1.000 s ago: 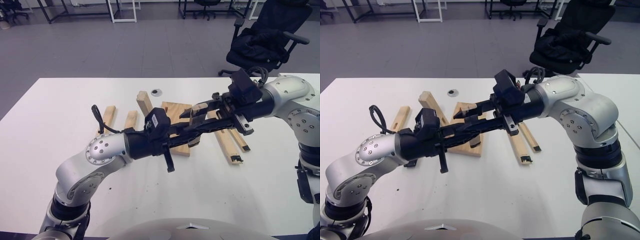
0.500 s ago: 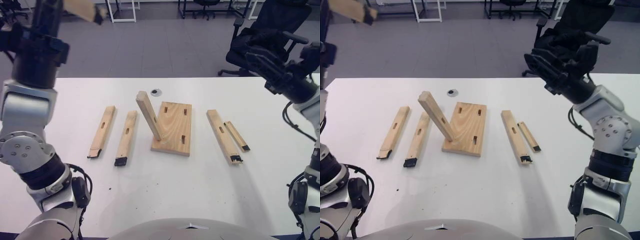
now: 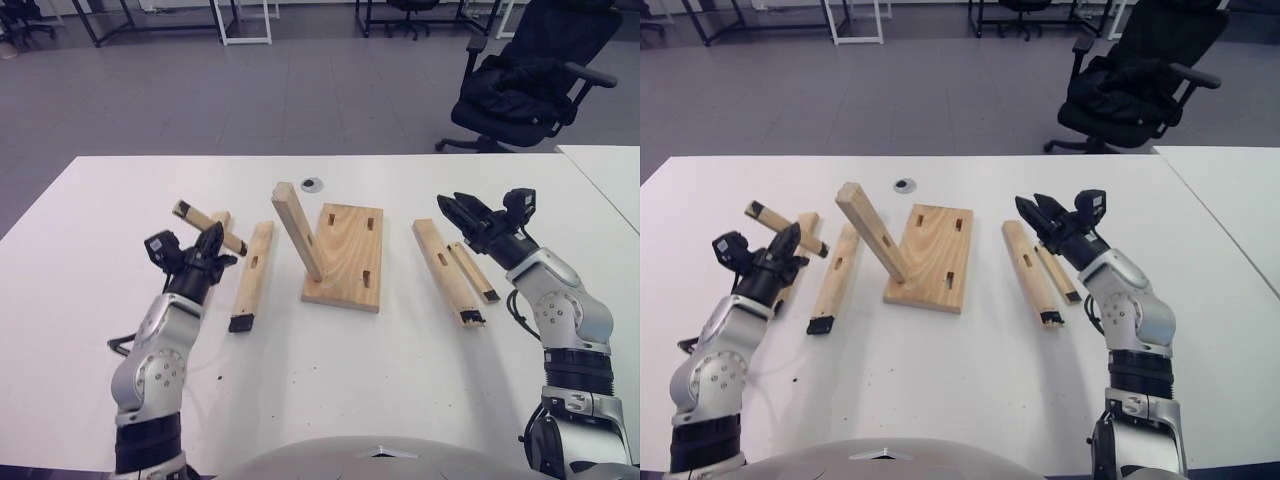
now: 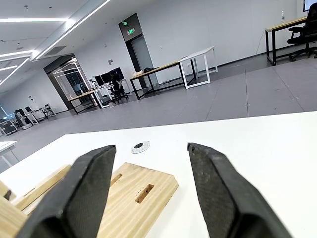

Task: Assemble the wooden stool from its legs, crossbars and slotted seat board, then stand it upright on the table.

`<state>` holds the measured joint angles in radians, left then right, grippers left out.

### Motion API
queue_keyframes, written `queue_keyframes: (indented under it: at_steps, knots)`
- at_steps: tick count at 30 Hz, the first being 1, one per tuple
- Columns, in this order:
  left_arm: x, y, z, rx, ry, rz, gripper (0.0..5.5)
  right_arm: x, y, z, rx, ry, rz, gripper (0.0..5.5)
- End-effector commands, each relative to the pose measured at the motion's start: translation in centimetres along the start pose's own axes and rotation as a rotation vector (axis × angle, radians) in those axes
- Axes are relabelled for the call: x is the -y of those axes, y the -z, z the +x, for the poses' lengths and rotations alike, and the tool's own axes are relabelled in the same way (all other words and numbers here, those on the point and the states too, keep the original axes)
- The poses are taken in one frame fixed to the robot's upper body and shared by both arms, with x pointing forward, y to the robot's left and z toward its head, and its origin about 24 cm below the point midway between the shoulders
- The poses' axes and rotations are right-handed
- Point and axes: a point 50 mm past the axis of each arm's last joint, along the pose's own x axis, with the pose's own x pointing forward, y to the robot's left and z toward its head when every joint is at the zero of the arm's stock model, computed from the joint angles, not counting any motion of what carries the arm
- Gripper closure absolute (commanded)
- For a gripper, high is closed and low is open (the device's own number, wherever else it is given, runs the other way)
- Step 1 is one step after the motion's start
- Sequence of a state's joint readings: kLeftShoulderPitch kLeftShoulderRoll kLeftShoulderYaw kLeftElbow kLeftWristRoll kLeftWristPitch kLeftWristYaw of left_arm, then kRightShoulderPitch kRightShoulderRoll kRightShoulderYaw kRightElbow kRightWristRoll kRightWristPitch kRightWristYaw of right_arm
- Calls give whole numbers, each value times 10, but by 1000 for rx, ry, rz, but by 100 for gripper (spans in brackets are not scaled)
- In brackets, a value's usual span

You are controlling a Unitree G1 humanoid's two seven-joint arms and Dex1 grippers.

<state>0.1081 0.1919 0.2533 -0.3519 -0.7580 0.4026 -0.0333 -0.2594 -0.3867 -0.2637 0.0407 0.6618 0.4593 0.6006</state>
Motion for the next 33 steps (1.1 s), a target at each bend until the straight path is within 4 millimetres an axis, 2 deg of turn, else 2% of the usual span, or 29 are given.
queue_keyframes:
  at_steps: [1, 6, 10, 15, 20, 26, 29, 33]
  knots:
    - [1, 11, 4, 1, -2, 63, 512, 0, 12, 3, -27, 12, 7, 279]
    - [3, 17, 20, 31, 23, 28, 512, -2, 20, 0, -34, 23, 16, 279]
    - [1, 20, 24, 46, 42, 2, 512, -4, 26, 0, -45, 23, 22, 279]
    - [-2, 32, 25, 12, 39, 55, 512, -5, 26, 3, -37, 18, 35, 279]
    - [-4, 43, 21, -23, 28, 163, 512, -4, 26, 2, -44, 17, 33, 279]
    - [-2, 44, 11, -29, -39, 255, 512, -5, 24, 3, -37, 18, 28, 279]
    - [0, 52, 3, -72, -80, 264, 512, -5, 24, 3, -32, 21, 30, 279]
    - [-5, 52, -2, -148, -117, 386, 512, -4, 20, 5, -24, 23, 17, 279]
